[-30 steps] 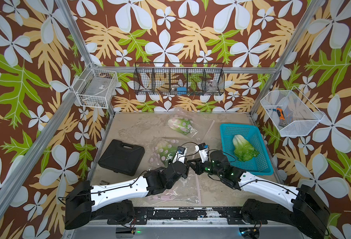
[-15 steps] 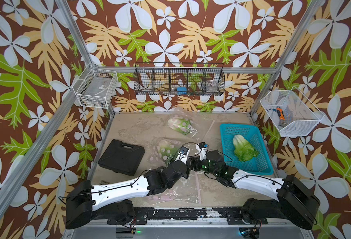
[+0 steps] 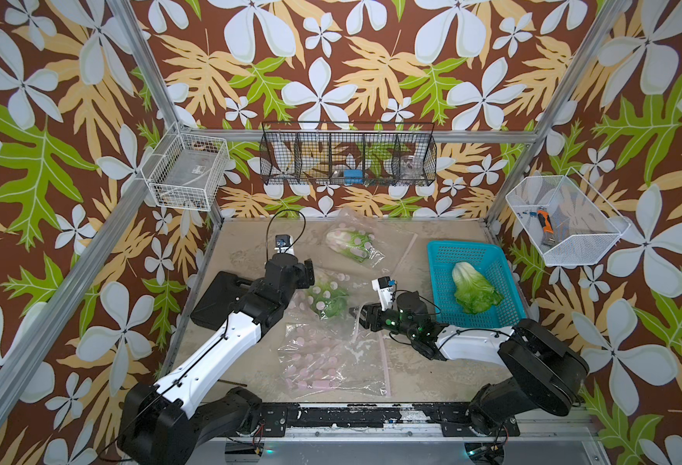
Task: Open the zip-top bag and take out the chinese cabbages
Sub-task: Pick up the Chinese cabbage from the zipper food storage bag.
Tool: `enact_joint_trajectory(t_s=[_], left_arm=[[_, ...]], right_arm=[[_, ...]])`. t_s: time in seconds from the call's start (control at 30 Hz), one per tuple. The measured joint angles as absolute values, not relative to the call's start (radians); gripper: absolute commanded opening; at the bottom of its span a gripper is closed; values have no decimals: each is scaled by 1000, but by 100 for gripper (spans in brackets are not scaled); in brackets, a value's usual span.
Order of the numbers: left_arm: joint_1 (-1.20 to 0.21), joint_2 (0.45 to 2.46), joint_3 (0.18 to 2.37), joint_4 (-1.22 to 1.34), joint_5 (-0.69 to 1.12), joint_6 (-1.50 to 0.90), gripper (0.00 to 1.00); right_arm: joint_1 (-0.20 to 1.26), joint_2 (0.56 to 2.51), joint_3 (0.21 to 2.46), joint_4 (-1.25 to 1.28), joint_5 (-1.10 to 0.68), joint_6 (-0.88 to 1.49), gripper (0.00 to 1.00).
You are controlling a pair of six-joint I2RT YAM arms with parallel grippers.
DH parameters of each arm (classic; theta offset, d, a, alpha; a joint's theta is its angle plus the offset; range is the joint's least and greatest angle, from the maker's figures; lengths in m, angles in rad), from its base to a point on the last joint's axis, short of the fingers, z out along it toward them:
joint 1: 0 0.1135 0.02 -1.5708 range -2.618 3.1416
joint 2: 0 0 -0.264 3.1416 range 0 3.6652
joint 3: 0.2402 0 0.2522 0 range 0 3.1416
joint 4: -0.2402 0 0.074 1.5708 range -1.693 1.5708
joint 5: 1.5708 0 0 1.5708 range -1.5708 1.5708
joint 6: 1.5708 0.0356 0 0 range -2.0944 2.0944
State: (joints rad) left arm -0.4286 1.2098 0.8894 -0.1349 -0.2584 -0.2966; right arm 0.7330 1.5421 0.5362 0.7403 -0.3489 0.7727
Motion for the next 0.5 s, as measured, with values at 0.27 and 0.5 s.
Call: enact_joint_trajectory(t_s=[0.27, 0.5], left_arm=[[-348, 1579, 1054, -203, -27, -340, 56], [-342, 1664, 1043, -172, 51, -385, 26]], right_arm=[[735, 1610, 542, 782, -393, 773, 61], [741, 1676, 587, 807, -440, 772, 65]])
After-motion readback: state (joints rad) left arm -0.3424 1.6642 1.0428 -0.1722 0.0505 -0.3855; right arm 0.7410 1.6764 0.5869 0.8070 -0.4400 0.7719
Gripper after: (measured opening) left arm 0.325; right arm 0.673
